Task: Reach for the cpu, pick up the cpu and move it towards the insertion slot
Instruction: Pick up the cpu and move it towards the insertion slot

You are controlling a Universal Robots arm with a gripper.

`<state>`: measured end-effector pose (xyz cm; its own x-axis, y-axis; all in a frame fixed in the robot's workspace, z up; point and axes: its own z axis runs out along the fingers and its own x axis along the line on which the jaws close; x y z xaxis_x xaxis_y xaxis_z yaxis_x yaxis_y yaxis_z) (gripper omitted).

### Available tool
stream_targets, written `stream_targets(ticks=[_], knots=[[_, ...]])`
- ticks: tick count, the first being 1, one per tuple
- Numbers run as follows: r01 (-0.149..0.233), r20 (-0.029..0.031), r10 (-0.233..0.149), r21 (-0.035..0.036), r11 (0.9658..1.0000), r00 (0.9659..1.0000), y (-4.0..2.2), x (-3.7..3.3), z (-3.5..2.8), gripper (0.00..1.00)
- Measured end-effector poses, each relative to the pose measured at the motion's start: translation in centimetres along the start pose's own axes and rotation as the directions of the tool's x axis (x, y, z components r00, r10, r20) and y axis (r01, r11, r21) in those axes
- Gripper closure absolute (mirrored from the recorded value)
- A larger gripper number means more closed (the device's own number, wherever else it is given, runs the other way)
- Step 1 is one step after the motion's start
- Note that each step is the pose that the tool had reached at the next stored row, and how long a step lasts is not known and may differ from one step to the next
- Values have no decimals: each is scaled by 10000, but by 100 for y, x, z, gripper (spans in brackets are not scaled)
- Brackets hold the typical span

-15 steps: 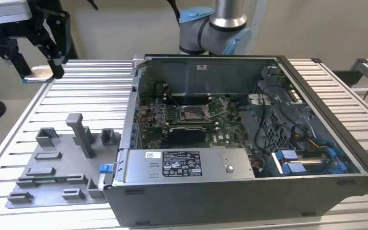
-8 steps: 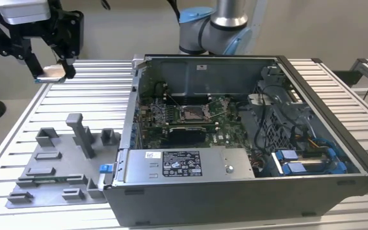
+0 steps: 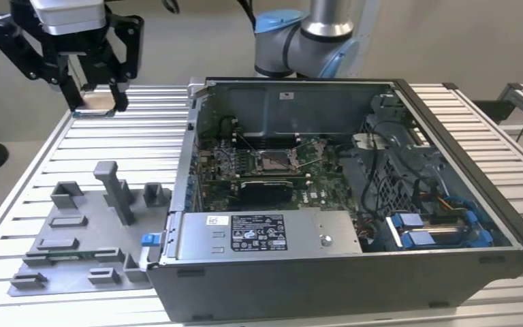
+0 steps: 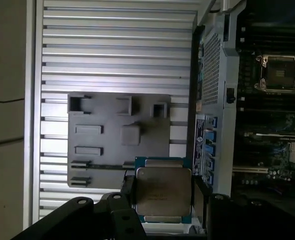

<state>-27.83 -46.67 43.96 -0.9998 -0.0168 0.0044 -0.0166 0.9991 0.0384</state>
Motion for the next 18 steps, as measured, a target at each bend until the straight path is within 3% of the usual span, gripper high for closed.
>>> stream_targets(ticks=[18], knots=[[-14,-11,14,0,10000,10000,-10,-674,-3,100]])
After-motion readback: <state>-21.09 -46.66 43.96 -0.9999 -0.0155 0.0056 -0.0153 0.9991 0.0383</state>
